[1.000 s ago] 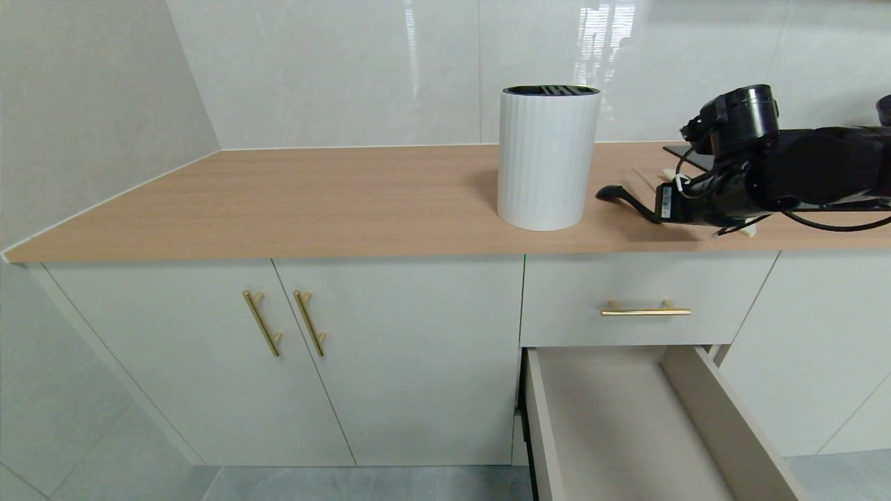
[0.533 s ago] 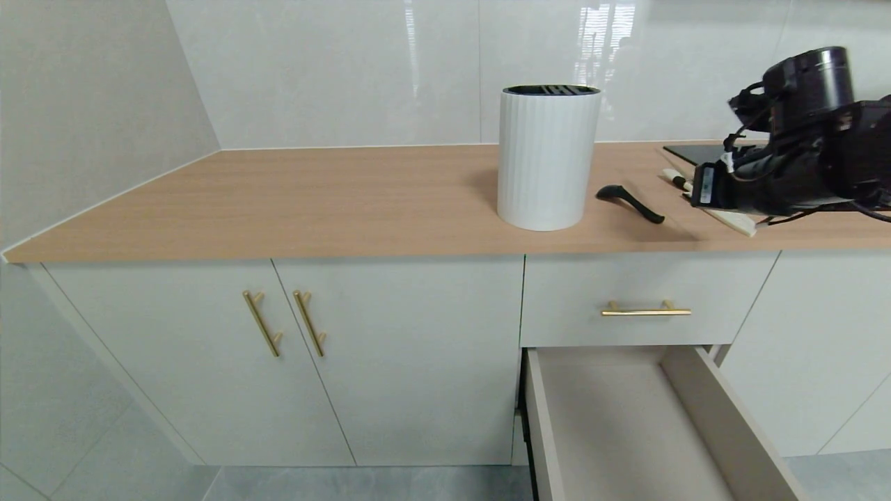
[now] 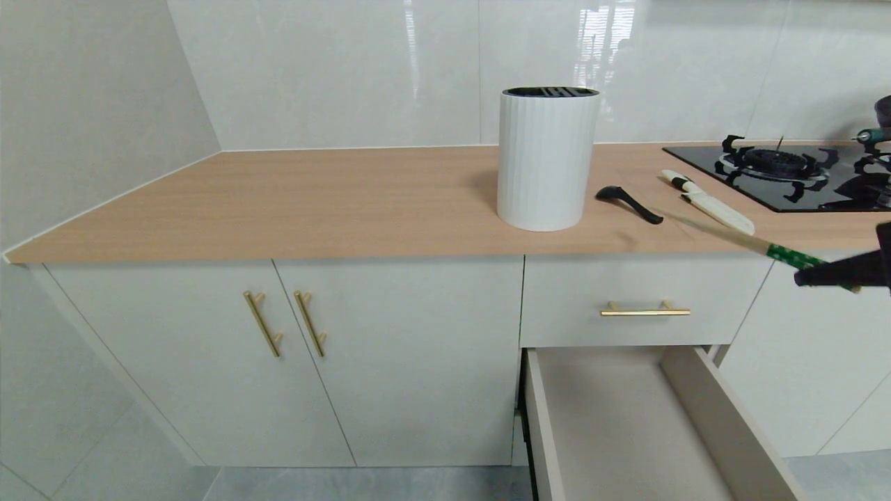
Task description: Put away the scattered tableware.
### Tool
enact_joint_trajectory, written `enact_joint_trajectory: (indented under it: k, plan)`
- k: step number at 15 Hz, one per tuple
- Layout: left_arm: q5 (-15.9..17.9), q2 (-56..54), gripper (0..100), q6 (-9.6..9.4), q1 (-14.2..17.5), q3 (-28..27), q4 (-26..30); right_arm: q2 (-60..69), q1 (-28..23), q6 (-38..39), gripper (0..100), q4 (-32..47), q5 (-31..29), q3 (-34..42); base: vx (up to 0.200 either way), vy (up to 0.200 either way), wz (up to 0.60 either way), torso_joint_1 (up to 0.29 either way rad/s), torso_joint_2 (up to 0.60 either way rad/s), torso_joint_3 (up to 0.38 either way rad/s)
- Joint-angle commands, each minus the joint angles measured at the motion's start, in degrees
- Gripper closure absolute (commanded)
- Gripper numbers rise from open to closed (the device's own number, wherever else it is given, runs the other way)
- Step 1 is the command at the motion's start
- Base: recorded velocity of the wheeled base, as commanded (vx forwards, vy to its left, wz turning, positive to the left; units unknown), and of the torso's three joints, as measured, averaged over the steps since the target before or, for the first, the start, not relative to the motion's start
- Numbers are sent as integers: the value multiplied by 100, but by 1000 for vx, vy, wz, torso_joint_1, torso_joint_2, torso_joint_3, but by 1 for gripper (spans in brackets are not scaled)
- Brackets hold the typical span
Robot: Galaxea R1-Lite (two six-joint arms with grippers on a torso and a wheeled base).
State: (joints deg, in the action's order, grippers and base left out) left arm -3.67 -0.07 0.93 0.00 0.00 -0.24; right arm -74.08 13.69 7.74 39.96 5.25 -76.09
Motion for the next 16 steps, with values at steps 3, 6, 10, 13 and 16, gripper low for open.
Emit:
enact_joint_trajectory:
  k: [3, 6, 10, 13, 16]
  plan:
    - [-2, 7, 0, 4, 0, 0, -2, 210, 345, -229, 100, 732, 99, 429, 0, 0, 0, 0, 0, 0]
    - [-2, 7, 0, 4, 0, 0, -2, -730, 433, -449, 100, 908, 63, 648, 0, 0, 0, 0, 0, 0]
    - [-2, 7, 0, 4, 0, 0, -2, -2822, 547, -677, 100, 996, 20, 842, 0, 0, 0, 0, 0, 0]
    - [-2, 7, 0, 4, 0, 0, -2, -3728, 556, -651, 100, 398, -112, 930, 0, 0, 0, 0, 0, 0]
    - [-2, 7, 0, 4, 0, 0, -2, -4097, 573, -563, 100, -1447, -156, 1659, 0, 0, 0, 0, 0, 0]
